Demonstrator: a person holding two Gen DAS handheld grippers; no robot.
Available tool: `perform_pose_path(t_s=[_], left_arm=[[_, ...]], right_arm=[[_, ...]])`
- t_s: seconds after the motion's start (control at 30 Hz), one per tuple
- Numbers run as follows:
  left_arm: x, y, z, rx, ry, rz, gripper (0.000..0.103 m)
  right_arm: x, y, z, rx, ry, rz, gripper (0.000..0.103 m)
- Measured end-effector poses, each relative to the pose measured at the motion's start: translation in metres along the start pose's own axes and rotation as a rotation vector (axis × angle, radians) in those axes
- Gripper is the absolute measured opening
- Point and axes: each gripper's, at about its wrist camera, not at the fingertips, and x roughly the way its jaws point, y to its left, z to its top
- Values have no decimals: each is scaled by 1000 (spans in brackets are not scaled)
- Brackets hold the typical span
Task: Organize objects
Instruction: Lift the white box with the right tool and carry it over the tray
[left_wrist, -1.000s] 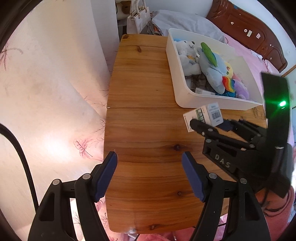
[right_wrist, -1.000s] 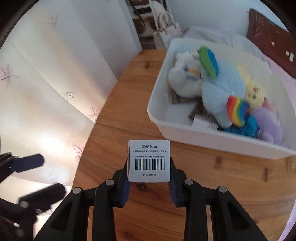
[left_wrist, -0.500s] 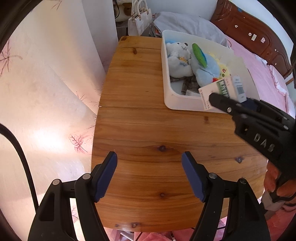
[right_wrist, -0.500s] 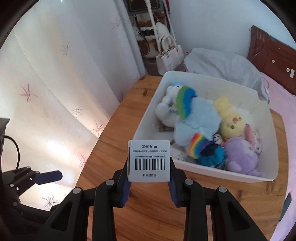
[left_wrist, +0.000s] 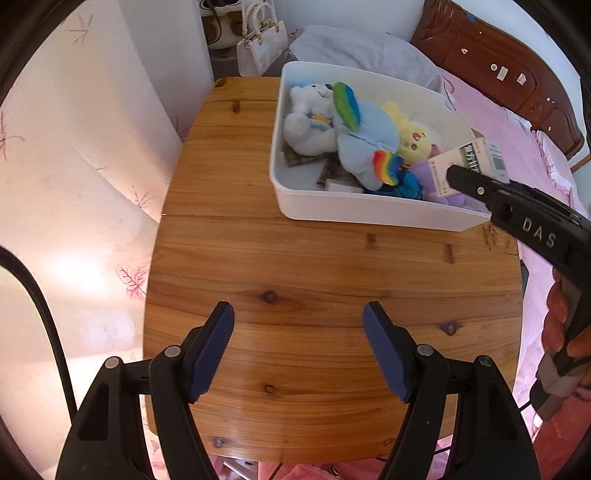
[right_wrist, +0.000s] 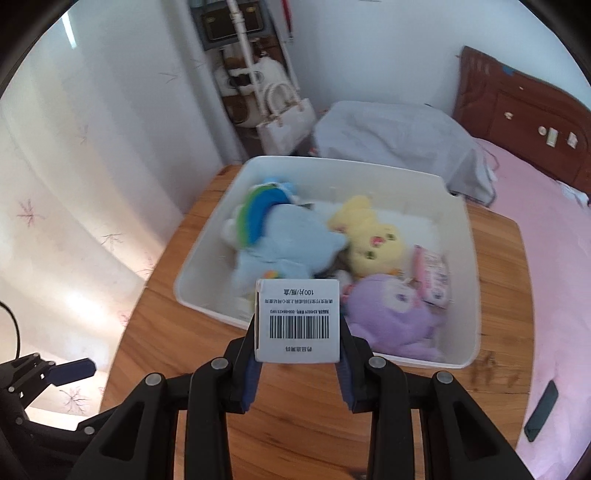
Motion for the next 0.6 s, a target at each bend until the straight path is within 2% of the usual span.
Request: perform_pose_path(t_s=[0.37,0.6], left_arm=[[19,-42,1,47,40,12,76],[27,-63,5,67,60,23,76]], right_arm=[[2,-69,-4,80,8,-63,35],[15,-89,-6,88,27,-59,36]])
